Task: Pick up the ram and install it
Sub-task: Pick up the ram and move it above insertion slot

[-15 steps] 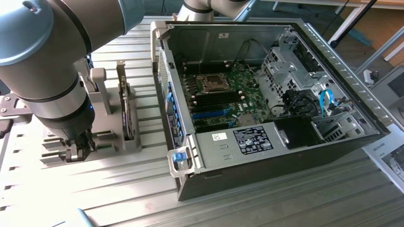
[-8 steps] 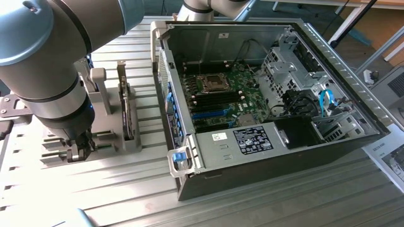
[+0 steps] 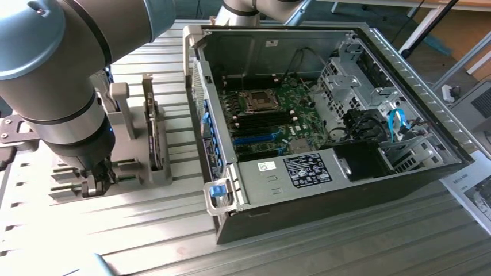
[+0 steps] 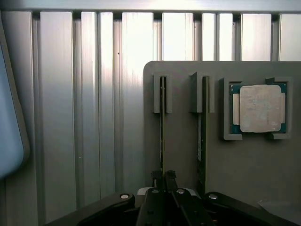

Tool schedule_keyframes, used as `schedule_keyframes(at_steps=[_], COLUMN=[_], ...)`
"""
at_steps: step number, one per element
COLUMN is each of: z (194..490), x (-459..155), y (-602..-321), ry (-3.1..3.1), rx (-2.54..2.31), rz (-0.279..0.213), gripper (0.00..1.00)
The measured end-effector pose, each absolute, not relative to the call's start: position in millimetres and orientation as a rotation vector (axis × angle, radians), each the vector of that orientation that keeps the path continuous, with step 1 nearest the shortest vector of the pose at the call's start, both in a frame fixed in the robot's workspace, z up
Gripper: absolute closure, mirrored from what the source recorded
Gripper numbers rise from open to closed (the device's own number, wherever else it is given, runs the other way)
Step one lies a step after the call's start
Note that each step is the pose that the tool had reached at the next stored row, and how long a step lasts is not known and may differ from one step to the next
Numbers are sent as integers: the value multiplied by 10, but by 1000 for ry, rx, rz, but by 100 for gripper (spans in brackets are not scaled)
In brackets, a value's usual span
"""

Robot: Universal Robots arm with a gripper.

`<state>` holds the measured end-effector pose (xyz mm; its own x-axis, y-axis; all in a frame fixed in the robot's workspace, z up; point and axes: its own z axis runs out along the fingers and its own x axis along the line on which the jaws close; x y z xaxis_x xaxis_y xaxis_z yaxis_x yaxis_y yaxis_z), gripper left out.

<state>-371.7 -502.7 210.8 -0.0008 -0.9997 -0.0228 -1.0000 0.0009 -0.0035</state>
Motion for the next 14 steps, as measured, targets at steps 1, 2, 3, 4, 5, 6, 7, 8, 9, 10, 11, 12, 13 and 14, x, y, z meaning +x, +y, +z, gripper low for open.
schedule_keyframes(at_steps=[1, 2, 3, 4, 5, 6, 7, 8, 9, 10, 11, 12, 13, 14], z=[2110, 2118, 2125, 2132, 2146, 2161, 2181, 2194, 2212, 2233, 2253, 2264, 2277, 2293], x=[-3717, -3718, -3718, -3718, -3717, -3718, -3717, -3717, -3717, -3717, -3717, -3717, -3718, -3717], y=[-5027, -5027, -5028, -5028, -5028, -5027, -5027, -5027, -5027, -5028, -5028, -5027, -5027, -5027], ry=[2209, 2210, 2210, 2209, 2209, 2209, 2209, 2209, 2209, 2209, 2209, 2209, 2209, 2209], rx=[-2207, -2207, -2208, -2207, -2207, -2207, -2207, -2207, -2207, -2207, -2207, -2207, -2207, -2207], rz=[21, 21, 21, 21, 21, 21, 21, 21, 21, 21, 21, 21, 21, 21], gripper=[88, 88, 88, 88, 88, 88, 88, 88, 88, 88, 88, 88, 88, 88])
